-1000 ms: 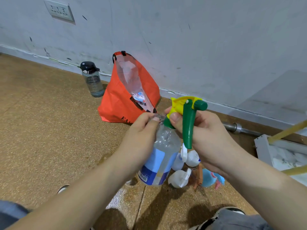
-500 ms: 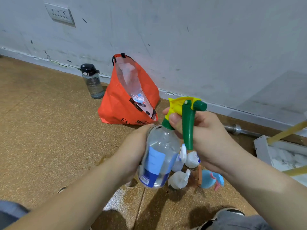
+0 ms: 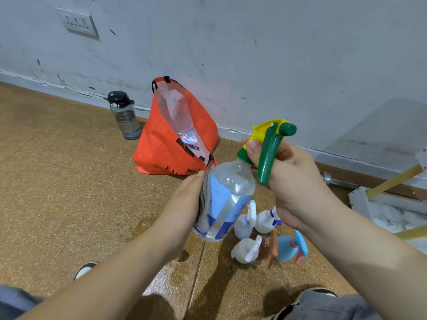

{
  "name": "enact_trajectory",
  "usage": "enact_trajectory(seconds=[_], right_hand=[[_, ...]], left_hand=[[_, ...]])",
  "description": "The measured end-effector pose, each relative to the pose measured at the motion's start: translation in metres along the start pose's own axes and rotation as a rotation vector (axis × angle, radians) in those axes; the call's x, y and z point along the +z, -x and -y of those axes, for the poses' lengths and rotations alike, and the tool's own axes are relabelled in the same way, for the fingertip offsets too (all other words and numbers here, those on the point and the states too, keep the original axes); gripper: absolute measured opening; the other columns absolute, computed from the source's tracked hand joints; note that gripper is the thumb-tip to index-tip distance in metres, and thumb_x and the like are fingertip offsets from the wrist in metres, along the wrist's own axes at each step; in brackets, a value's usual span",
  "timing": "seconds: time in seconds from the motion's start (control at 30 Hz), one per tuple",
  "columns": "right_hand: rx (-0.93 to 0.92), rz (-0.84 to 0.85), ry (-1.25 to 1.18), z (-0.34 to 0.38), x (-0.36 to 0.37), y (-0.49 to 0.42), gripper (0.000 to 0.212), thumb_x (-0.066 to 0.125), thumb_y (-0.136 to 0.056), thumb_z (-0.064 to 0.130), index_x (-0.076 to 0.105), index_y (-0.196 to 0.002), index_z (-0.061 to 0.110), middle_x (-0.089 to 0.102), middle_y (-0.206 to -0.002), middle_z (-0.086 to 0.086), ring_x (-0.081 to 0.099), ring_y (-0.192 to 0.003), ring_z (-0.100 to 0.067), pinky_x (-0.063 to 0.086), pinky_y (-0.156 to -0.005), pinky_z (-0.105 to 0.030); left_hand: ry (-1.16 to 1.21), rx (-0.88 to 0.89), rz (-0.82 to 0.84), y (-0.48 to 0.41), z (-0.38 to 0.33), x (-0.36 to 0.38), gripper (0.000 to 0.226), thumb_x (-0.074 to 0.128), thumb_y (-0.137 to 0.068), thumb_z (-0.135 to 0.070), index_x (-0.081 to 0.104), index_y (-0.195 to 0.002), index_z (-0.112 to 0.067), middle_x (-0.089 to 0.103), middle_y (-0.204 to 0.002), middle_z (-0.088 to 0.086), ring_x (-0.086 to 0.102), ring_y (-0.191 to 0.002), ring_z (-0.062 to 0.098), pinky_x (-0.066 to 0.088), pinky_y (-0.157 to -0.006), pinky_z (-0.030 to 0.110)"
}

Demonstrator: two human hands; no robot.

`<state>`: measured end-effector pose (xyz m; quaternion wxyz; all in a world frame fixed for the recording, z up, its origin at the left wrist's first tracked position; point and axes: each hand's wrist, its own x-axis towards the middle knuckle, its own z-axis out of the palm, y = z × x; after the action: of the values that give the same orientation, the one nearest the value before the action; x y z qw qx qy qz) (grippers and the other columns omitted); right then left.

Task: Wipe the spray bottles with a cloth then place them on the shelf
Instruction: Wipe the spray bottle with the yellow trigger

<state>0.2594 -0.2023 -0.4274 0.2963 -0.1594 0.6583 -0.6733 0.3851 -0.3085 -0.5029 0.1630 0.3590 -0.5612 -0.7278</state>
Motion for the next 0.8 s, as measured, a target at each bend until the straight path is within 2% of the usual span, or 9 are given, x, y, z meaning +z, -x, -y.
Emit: enact_trajectory(seconds=[0.07, 0.17, 0.23, 0.3, 0.4, 0.5, 0.6, 0.7, 0.8], right_hand=[[0.032, -0.033, -0.024, -0.001, -0.001, -0.003, 0.022, 0.071, -0.096, 0.017, 0.077, -0.075, 0.017, 0.072, -0.076, -0.001, 0.065, -0.078, -0.018, 0.056, -0.079, -0.034], [0.080, -0.097, -0.050, -0.004, -0.001, -0.008, 0.023, 0.072, -0.097, 0.018, 0.076, -0.074, 0.016, 0.069, -0.077, -0.006, 0.060, -0.079, -0.023, 0.051, -0.078, -0.037], [0.085, -0.095, -0.057, -0.007, 0.001, -0.009, 0.026, 0.071, -0.098, 0.019, 0.074, -0.072, 0.016, 0.068, -0.075, -0.006, 0.057, -0.077, -0.023, 0.049, -0.075, -0.037], [0.107, -0.041, -0.090, -0.008, 0.004, -0.007, 0.023, 0.069, -0.099, 0.018, 0.075, -0.078, 0.012, 0.073, -0.081, -0.013, 0.061, -0.081, -0.028, 0.054, -0.083, -0.043], [0.119, -0.004, -0.128, -0.011, 0.006, -0.002, 0.020, 0.069, -0.098, 0.014, 0.079, -0.081, 0.013, 0.076, -0.082, -0.012, 0.068, -0.082, -0.028, 0.057, -0.087, -0.045], [0.061, -0.061, -0.053, -0.014, 0.005, -0.005, 0.016, 0.071, -0.097, 0.015, 0.071, -0.081, 0.015, 0.070, -0.071, 0.001, 0.063, -0.069, -0.014, 0.054, -0.067, -0.030], [0.041, -0.131, 0.013, -0.016, 0.000, -0.012, 0.012, 0.074, -0.092, 0.018, 0.071, -0.080, 0.015, 0.070, -0.079, -0.005, 0.062, -0.078, -0.019, 0.059, -0.079, -0.053], [0.043, -0.186, 0.017, -0.016, -0.006, -0.018, 0.013, 0.067, -0.095, 0.013, 0.070, -0.083, 0.015, 0.069, -0.085, -0.013, 0.062, -0.082, -0.026, 0.054, -0.079, -0.048], [0.069, -0.222, -0.005, -0.014, -0.010, -0.021, 0.019, 0.066, -0.099, 0.013, 0.069, -0.081, 0.016, 0.070, -0.077, -0.006, 0.063, -0.083, -0.026, 0.057, -0.092, -0.053]], left_hand=[[-0.085, -0.009, -0.032, 0.010, 0.003, 0.010, 0.027, 0.042, -0.108, -0.047, 0.068, -0.111, -0.041, 0.074, -0.101, -0.026, 0.067, -0.107, -0.003, 0.051, -0.089, 0.019], [-0.496, 0.380, -0.128, 0.033, 0.007, 0.024, 0.036, 0.038, -0.111, -0.040, 0.046, -0.146, -0.040, 0.052, -0.139, -0.021, 0.046, -0.131, -0.005, 0.029, -0.102, 0.000], [-0.710, 0.642, -0.104, 0.037, 0.008, 0.023, 0.056, 0.044, -0.106, -0.034, 0.031, -0.160, -0.028, 0.037, -0.155, -0.004, 0.036, -0.145, 0.008, 0.025, -0.119, 0.015], [-0.930, 0.920, -0.059, 0.030, 0.009, 0.014, 0.057, 0.054, -0.102, -0.027, 0.037, -0.156, -0.024, 0.037, -0.157, 0.014, 0.034, -0.150, 0.032, 0.030, -0.124, 0.044], [-1.035, 1.104, 0.003, 0.017, 0.016, -0.001, 0.049, 0.063, -0.099, -0.024, 0.046, -0.145, -0.021, 0.043, -0.153, 0.022, 0.033, -0.150, 0.044, 0.031, -0.122, 0.055], [-0.881, 1.004, 0.001, 0.011, 0.026, -0.008, 0.055, 0.059, -0.101, -0.026, 0.040, -0.153, -0.021, 0.037, -0.158, 0.013, 0.036, -0.151, 0.031, 0.034, -0.122, 0.047], [-0.687, 0.742, -0.061, 0.010, 0.034, -0.008, 0.054, 0.047, -0.108, -0.035, 0.033, -0.159, -0.025, 0.038, -0.157, -0.005, 0.037, -0.148, 0.007, 0.031, -0.121, 0.028], [-0.450, 0.324, -0.128, 0.006, 0.038, -0.008, 0.054, 0.039, -0.106, -0.052, 0.032, -0.158, -0.038, 0.041, -0.155, -0.017, 0.037, -0.143, -0.003, 0.029, -0.124, 0.035], [-0.535, 0.362, -0.151, 0.015, 0.033, 0.006, 0.052, 0.034, -0.108, -0.050, 0.030, -0.159, -0.037, 0.037, -0.155, -0.011, 0.035, -0.140, 0.000, 0.026, -0.125, 0.034]])
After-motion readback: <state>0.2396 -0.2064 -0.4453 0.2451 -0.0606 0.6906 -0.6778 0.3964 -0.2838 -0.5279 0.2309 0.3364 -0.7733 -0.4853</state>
